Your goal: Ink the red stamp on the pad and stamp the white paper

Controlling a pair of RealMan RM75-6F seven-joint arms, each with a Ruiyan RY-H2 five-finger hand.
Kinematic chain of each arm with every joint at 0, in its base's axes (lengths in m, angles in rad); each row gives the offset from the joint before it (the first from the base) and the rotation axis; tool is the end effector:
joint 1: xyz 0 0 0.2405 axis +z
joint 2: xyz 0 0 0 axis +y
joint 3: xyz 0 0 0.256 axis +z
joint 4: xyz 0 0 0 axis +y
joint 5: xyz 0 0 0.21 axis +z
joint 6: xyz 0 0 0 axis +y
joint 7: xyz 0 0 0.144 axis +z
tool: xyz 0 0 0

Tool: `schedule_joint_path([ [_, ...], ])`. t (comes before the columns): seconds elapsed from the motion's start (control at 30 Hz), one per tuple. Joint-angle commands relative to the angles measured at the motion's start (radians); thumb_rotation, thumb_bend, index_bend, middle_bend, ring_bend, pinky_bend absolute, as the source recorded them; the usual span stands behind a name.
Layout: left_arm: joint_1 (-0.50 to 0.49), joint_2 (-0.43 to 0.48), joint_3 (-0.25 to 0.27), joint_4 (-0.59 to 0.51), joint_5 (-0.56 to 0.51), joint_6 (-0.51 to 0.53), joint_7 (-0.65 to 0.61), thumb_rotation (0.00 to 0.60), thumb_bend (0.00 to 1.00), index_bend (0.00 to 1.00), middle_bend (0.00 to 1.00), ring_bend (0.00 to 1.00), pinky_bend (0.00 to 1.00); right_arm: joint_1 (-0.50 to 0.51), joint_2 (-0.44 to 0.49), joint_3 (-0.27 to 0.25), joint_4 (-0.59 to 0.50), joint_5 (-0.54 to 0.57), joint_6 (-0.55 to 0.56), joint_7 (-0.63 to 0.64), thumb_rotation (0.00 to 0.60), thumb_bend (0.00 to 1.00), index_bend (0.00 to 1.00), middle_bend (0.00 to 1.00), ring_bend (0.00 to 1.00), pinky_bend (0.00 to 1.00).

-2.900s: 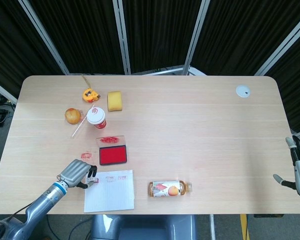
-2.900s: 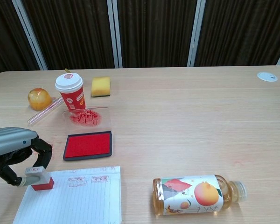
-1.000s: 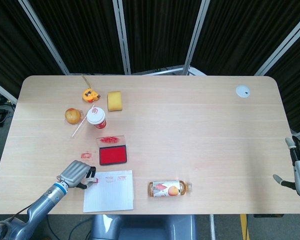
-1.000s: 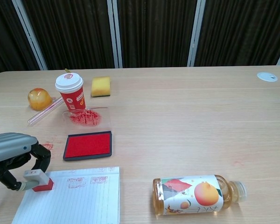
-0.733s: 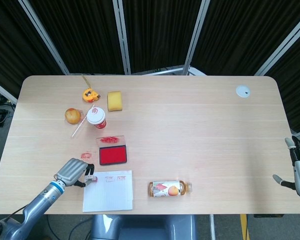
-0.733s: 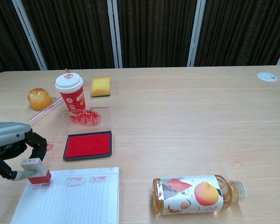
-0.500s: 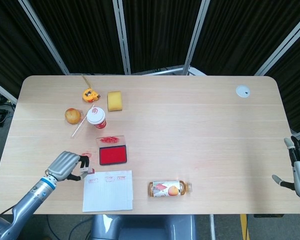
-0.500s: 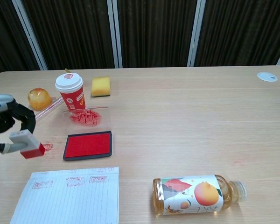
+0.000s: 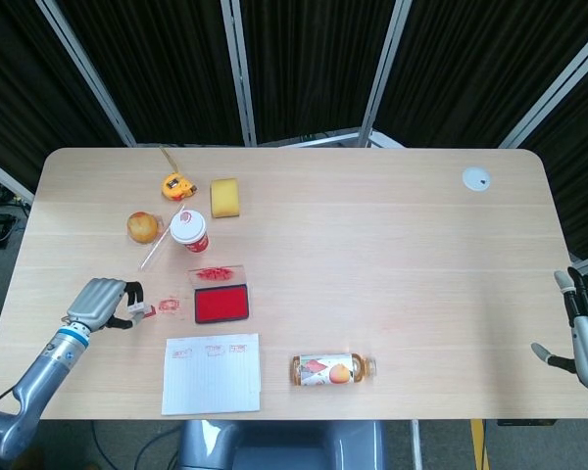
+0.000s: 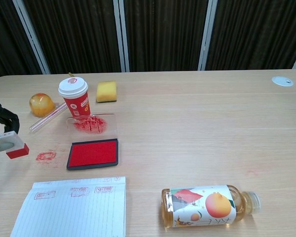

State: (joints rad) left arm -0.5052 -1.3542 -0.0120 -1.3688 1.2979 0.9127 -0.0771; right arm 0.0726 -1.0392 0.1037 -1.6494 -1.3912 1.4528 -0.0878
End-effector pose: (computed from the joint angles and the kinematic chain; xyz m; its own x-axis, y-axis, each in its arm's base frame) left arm -0.2944 0.2921 0.0370 0.3605 0.4366 0.8242 0.9326 -0.1551 -0.3257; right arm -0.3222 -0.1874 0.1910 0.4966 0.0083 0.8680 -0.8636 0.1055 0.4930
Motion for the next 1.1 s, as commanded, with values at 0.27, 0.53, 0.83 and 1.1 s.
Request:
schedule_joint_path([
  [0.27,-0.007,-0.06,0.002,0.08,-0.011,-0.028,0.027,0.6,0.42,0.57,0.57,0.82,0.8,0.001,-0.003,0.001,0.006,0.007,-0.003,-0.003,0.6,0.0,0.0,0.0,0.0,0.0],
  [0.53,-0.005,-0.083,0.002,0.111,-0.013,-0.029,0.052,0.6,0.42,0.55,0.54,0.82,0.8,0.002,-0.004,0.002,0.008,0.009,-0.007,-0.005,0.6,0.0,0.0,0.0,0.0,0.0],
  [0.83,-0.003,-0.095,0.003,0.125,-0.011,-0.033,0.068,0.6,0.4,0.52,0.51,0.81,0.8,0.004,-0.005,0.002,0.01,0.012,-0.01,-0.002,0.6,0.0,0.0,0.0,0.0,0.0],
  [1.1,-0.001,-0.092,0.004,0.113,-0.01,-0.033,0.085,0.6,0.29,0.46,0.45,0.81,0.8,0.004,-0.005,0.002,0.011,0.012,-0.01,-0.003,0.6,0.0,0.0,0.0,0.0,0.0],
])
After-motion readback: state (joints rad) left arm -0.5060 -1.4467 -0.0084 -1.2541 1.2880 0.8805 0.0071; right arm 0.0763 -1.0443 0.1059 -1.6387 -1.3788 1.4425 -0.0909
